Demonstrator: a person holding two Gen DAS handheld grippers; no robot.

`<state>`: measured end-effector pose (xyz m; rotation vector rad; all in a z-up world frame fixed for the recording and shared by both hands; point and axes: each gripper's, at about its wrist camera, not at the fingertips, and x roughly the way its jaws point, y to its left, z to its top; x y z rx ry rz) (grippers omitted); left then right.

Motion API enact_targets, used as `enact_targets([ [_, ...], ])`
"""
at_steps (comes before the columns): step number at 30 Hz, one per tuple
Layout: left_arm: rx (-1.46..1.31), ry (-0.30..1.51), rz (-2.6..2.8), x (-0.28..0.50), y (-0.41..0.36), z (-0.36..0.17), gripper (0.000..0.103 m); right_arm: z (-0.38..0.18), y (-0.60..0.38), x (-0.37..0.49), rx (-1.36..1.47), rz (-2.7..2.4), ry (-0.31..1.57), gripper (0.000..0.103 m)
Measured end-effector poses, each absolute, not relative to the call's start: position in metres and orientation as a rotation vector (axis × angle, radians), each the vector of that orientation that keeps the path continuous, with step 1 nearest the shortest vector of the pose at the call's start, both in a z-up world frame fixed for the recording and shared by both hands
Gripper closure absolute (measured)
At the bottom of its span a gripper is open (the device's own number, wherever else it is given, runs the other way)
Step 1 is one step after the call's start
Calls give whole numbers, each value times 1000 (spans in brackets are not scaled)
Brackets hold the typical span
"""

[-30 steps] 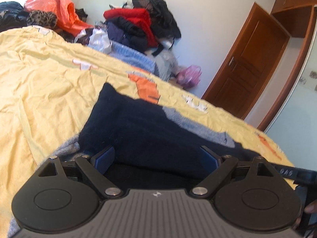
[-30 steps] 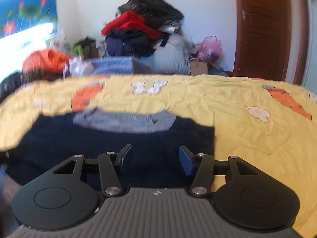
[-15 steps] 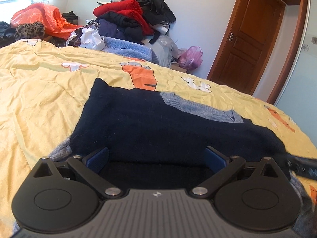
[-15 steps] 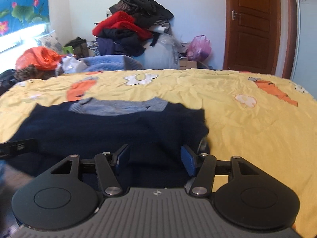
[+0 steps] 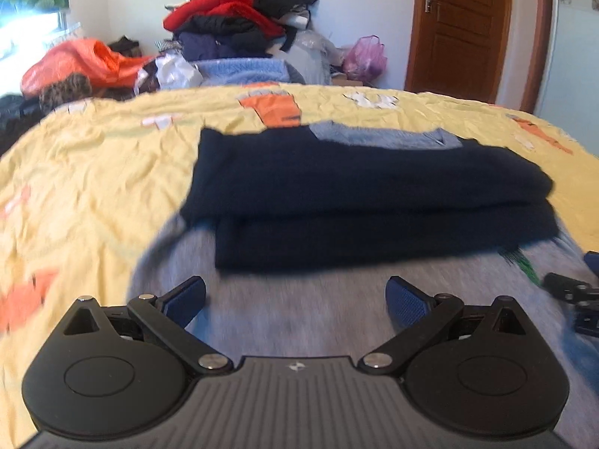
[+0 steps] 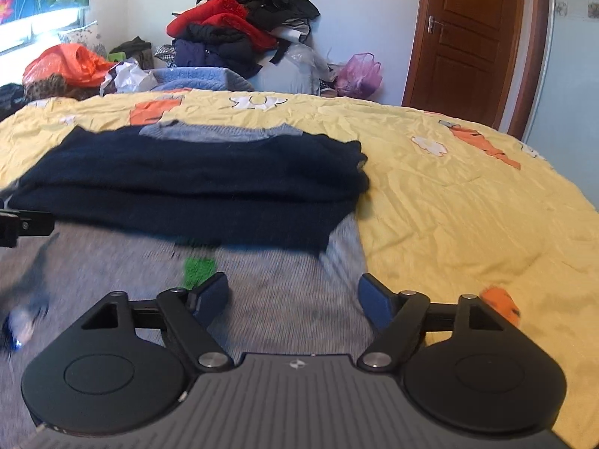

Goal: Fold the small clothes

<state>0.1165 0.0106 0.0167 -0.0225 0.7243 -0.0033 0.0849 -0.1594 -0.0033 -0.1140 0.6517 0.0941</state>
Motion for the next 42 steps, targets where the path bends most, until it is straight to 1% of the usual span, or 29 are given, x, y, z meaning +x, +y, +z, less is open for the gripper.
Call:
enact_targets([
  [4, 58, 727, -23, 90, 5, 5, 0, -5, -172, 79, -32, 76, 677, 11],
  [8, 3, 730, -36, 90, 17, 3, 0, -6, -168, 77, -55, 66, 681, 10],
  [12, 16, 728, -21, 91, 13, 1, 0, -5, -163, 51, -72, 98, 683, 9],
  [16, 7, 726, -23, 90, 14, 1, 0, -6, -174, 42, 0, 99, 678, 5],
  [19, 7, 726, -21, 90, 15, 1, 0, -8, -166, 47, -42, 95, 694, 0],
  [42, 10, 726, -12, 88, 14, 2, 0, -8, -165, 47, -43, 96, 694, 0],
])
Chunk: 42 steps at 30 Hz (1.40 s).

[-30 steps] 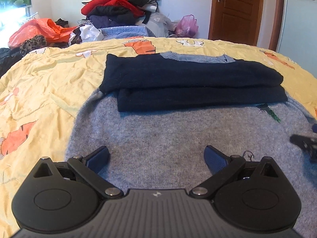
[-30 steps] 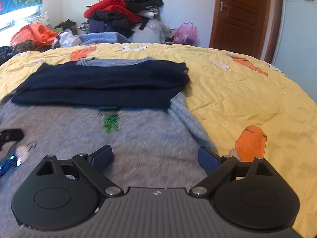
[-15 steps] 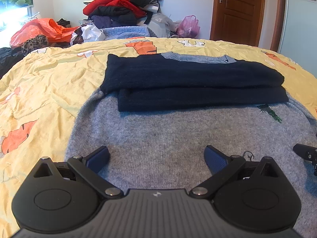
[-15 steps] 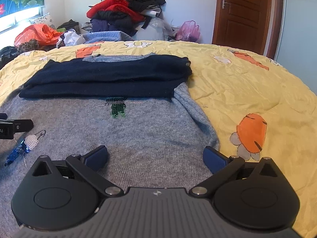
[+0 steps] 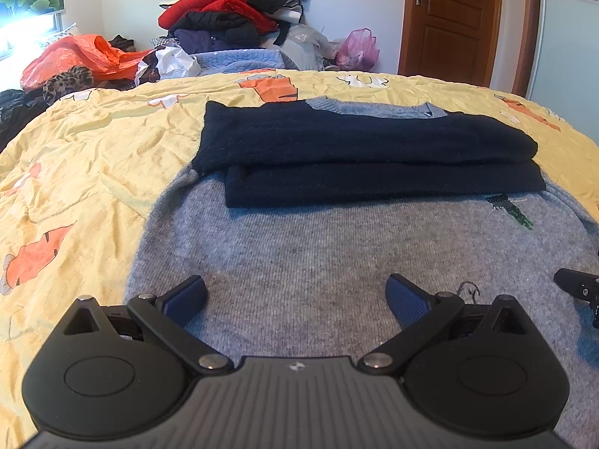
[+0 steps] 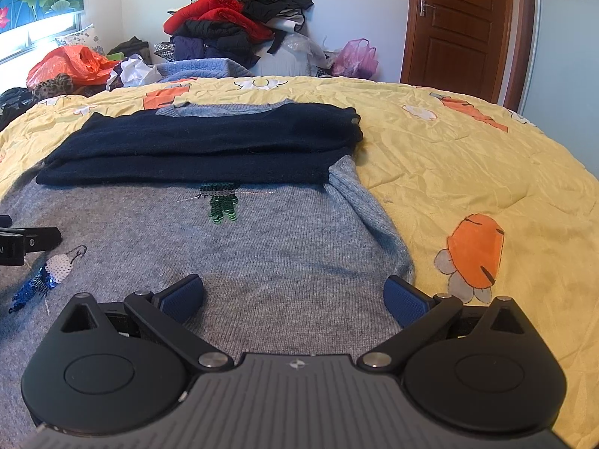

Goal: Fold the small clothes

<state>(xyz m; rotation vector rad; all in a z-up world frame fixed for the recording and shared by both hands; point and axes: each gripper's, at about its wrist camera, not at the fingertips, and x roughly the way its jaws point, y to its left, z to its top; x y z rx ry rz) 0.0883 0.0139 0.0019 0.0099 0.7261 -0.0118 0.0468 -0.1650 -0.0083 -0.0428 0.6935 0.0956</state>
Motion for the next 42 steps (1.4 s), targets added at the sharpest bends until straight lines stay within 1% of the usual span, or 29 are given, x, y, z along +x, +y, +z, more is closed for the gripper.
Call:
enact_targets([
  [9, 11, 734, -6, 83, 16, 3, 0, -8, -165, 47, -42, 96, 694, 0],
  [14, 35, 764, -14, 57, 16, 6, 0, -8, -165, 47, -40, 97, 693, 0],
  [18, 35, 746, -35, 32, 23, 4, 0, -8, -165, 47, -41, 97, 693, 0],
  [22, 13, 731, -28, 31, 26, 3, 0, -8, -166, 46, -37, 96, 691, 0],
  [25, 26, 731, -27, 35, 22, 3, 0, 2, -168, 31, -28, 105, 675, 4],
  [27, 21, 730, -31, 36, 23, 3, 0, 7, -171, 18, -4, 136, 671, 2],
  [29, 19, 729, -31, 36, 23, 3, 0, 4, -171, 10, 0, 148, 705, 1],
  [31, 22, 729, -30, 36, 23, 3, 0, -5, -164, 2, -62, 144, 703, 0],
  [38, 25, 730, -21, 34, 22, 3, 0, -6, -161, -1, -64, 149, 696, 0],
  [42, 34, 742, 6, 16, 17, 10, 0, -6, -161, -1, -63, 149, 696, 0],
])
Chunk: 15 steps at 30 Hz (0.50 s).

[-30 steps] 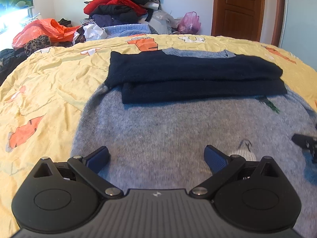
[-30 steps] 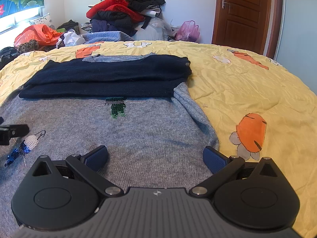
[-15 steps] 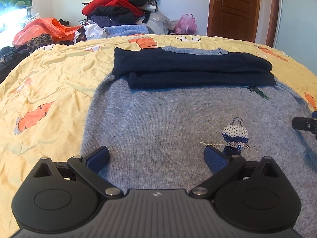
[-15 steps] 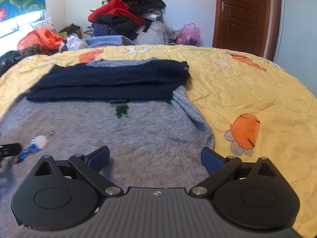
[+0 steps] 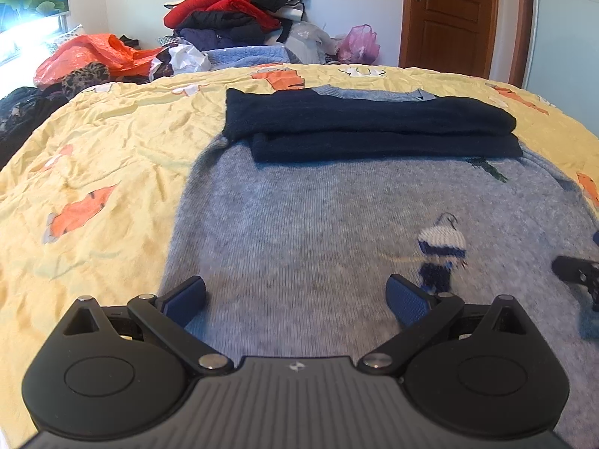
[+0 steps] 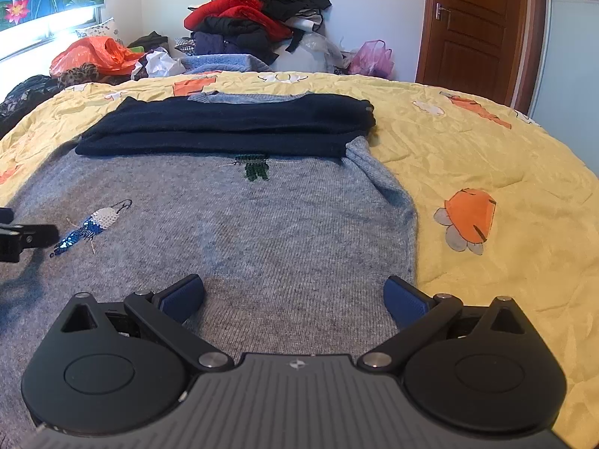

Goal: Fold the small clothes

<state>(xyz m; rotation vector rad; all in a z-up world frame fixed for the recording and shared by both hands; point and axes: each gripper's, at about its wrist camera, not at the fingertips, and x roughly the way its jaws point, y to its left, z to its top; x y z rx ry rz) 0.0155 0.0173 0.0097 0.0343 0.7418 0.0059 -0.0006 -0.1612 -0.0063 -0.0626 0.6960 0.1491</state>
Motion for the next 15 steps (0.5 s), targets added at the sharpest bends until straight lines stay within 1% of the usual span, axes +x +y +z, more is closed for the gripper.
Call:
enact_targets([
  [6, 86, 758, -66, -33, 4, 10, 0, -6, -161, 0, -63, 149, 696, 0],
  [8, 81, 731, -73, -44, 5, 6, 0, -6, -161, 0, -63, 149, 696, 0],
  [15, 51, 720, -73, -39, 4, 3, 0, -6, -161, 0, -63, 148, 696, 0],
])
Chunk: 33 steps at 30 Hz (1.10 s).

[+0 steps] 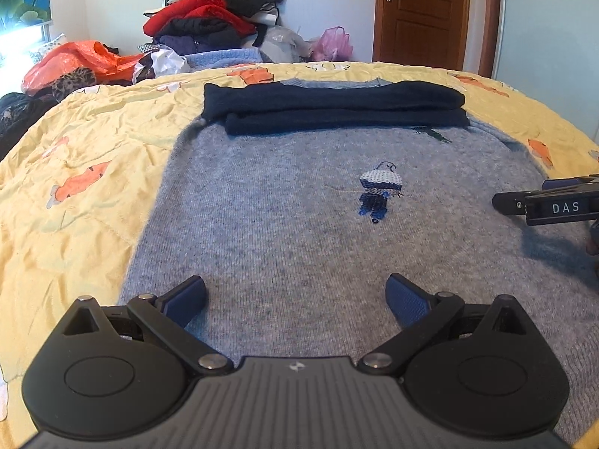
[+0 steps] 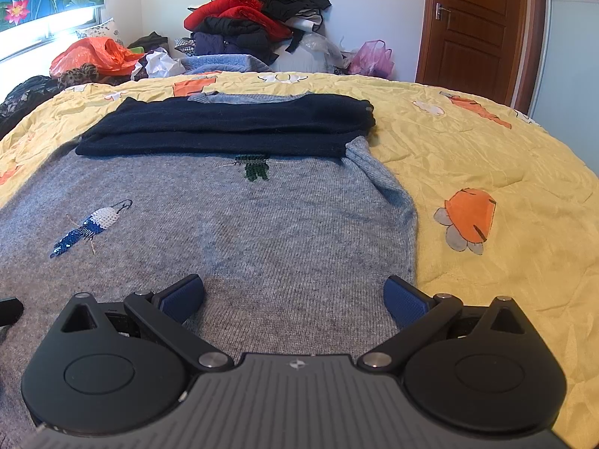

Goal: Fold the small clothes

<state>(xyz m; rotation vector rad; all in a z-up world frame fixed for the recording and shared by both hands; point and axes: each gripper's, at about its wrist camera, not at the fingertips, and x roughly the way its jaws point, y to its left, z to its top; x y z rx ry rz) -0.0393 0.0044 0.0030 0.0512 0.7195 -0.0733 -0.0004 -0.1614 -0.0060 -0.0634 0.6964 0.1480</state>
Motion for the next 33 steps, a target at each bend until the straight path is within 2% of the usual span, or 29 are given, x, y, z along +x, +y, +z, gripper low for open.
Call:
enact_targets([
  [19, 48, 719, -75, -39, 5, 3, 0, -3, -151, -61, -90, 130, 698, 0],
  [33, 75, 723, -113, -42, 10, 3, 0, -5, -156, -60, -64, 154, 701, 0],
])
